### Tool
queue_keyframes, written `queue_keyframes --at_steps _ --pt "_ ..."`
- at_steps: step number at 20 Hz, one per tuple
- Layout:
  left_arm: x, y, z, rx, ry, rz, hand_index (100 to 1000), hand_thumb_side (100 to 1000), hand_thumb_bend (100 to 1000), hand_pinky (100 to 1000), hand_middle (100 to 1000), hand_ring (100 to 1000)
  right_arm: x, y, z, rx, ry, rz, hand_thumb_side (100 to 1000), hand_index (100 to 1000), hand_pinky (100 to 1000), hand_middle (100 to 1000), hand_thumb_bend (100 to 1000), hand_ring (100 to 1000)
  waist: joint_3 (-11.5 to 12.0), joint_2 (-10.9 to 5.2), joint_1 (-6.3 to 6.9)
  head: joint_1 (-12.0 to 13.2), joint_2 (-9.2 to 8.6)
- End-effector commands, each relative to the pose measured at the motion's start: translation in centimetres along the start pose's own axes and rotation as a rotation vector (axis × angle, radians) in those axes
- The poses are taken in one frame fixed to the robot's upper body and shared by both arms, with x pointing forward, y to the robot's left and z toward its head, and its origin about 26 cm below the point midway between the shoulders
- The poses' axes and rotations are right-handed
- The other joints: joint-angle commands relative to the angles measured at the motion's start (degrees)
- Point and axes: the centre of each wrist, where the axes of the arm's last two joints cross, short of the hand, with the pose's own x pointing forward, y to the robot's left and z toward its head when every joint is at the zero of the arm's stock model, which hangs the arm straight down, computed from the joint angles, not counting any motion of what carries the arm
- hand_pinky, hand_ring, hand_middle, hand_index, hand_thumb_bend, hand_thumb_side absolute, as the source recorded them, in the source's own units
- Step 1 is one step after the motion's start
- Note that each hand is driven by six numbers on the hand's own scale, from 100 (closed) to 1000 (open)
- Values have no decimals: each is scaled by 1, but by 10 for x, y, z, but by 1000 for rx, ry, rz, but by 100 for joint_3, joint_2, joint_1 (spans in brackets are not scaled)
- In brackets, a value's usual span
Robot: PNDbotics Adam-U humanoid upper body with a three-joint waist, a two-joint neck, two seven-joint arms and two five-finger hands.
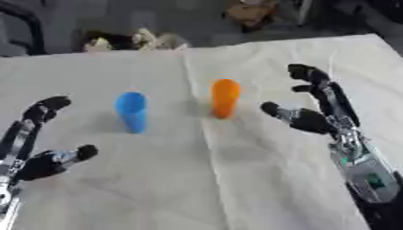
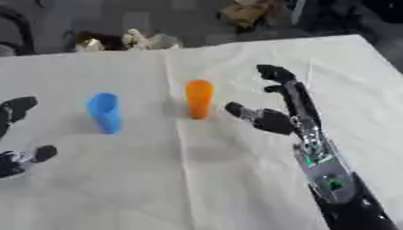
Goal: Pour the contents of one cup into another cup.
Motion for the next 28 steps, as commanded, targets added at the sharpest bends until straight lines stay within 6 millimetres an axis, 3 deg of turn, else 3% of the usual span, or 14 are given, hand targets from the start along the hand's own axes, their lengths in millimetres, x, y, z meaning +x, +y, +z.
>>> queue_keyframes --at_steps 1,13,28 --pt "4 7 -4 -3 -19 -32 848 561 1000 958 859 926 9 -5 -6 3 -39 6 459 855 738 805 793 854 1 -84 -9 -10 -70" --pt "-4 1 -11 -3 24 -127 847 552 1000 938 825 916 9 -5 -6 -4 -38 2 458 855 738 804 788 854 -29 -78 -38 14 -75" --pt "-15 -43 -49 20 23 -228 848 544 1000 936 826 913 11 -3 -6 5 -44 -7 458 855 738 804 788 855 -91 -70 -77 77 -70"
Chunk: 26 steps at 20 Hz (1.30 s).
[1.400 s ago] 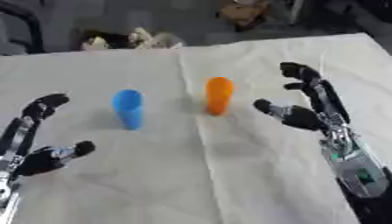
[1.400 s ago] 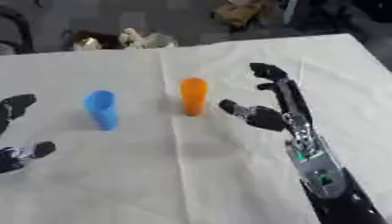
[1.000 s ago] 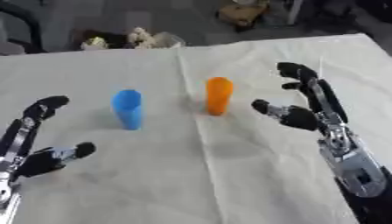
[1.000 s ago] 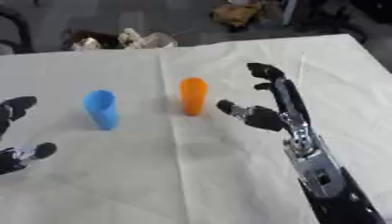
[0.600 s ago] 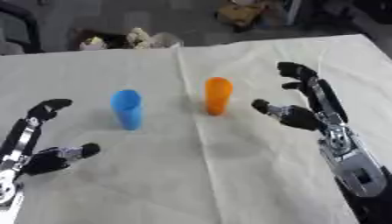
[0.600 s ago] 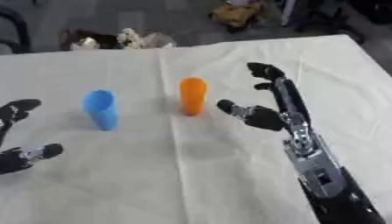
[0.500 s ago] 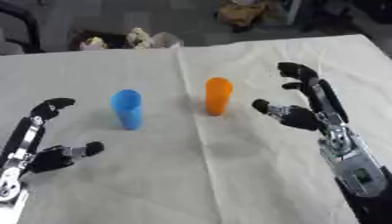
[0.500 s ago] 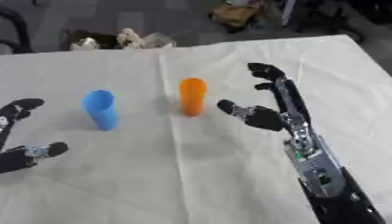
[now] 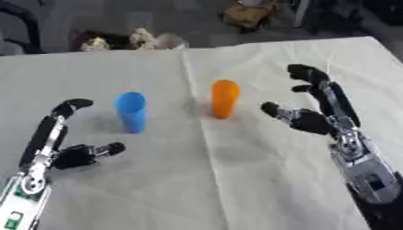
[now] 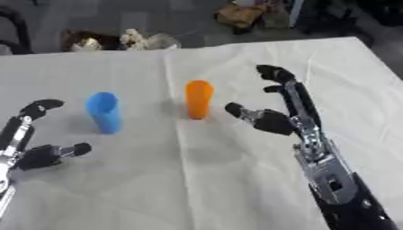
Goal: Pour the contents of one cup into another cup.
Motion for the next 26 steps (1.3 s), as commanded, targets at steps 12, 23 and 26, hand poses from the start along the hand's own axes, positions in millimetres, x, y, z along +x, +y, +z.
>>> queue_keyframes --at_steps 12,23,26 --pt "9 -26 -31 40 -20 -8 850 542 1000 928 820 906 10 -3 -6 5 -42 -7 457 856 739 804 785 855 -70 -58 -44 64 -83" --pt "18 -31 -45 55 -37 8 837 532 1000 924 779 896 11 -1 -6 13 -46 -14 458 856 739 804 782 854 -158 -9 -82 107 -112" --pt "19 -32 -46 52 -41 4 809 523 1000 918 739 887 12 -1 -7 14 -47 -16 457 856 739 804 781 854 -175 9 -93 108 -118"
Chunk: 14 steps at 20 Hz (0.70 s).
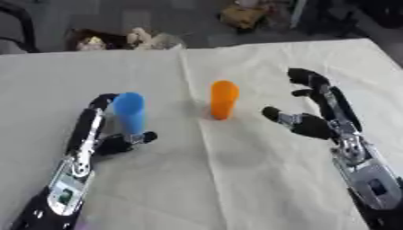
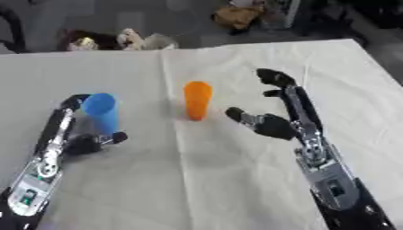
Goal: Pour the contents of one cup into another cup.
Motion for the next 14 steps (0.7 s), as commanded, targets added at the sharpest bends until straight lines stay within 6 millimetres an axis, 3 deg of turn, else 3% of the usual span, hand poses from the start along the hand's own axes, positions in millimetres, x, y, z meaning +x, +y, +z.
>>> queue_keyframes --at_steps 1,6,14 --pt "6 4 -8 15 -26 -8 793 514 1000 912 707 879 10 -5 -6 -6 -40 -2 457 856 739 804 779 854 -13 -63 -20 8 -72" --pt "4 -1 -8 -6 -17 -3 735 453 1000 883 574 835 10 -5 -6 -5 -41 -2 456 856 739 804 776 854 -37 -37 -32 13 -83" --pt "4 -8 -9 -14 8 81 561 350 1000 792 368 704 10 -4 -7 -6 -42 -5 459 856 739 804 766 854 -62 -12 -32 25 -97"
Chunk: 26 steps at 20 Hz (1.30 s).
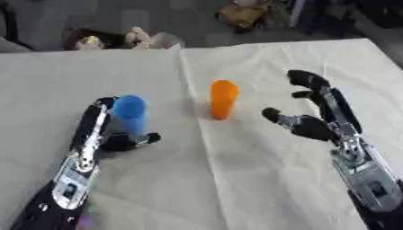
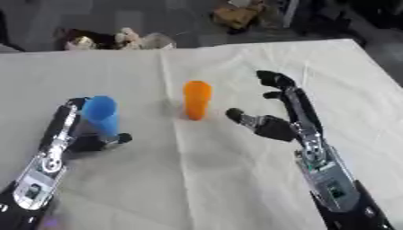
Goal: Pour the contents of one cup into another cup.
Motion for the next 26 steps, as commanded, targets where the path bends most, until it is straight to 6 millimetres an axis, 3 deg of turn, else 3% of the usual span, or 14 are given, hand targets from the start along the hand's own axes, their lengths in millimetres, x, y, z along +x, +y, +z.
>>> queue_keyframes --at_steps 1,5,13,21,26 --pt "3 -5 -2 7 6 66 538 343 997 771 344 679 9 -6 -5 -6 -38 2 459 856 739 804 765 854 -33 -46 -11 17 -56" --pt "6 -4 -3 30 4 128 482 316 852 732 288 618 8 -6 -5 -7 -36 2 459 856 738 803 762 852 -41 -51 5 13 -54" --pt "17 7 -4 84 -21 201 437 252 718 702 236 568 8 -4 -5 -4 -34 1 457 855 738 802 754 852 -20 -84 25 -4 -49" --pt "36 34 -2 176 -73 246 394 100 436 662 190 518 6 -4 -5 -1 -28 1 451 855 738 798 745 849 31 -129 38 -36 -26" --pt "48 51 3 214 -103 274 367 100 293 637 165 490 3 -2 -6 4 -13 -4 448 851 731 791 738 841 105 -160 45 -72 -13"
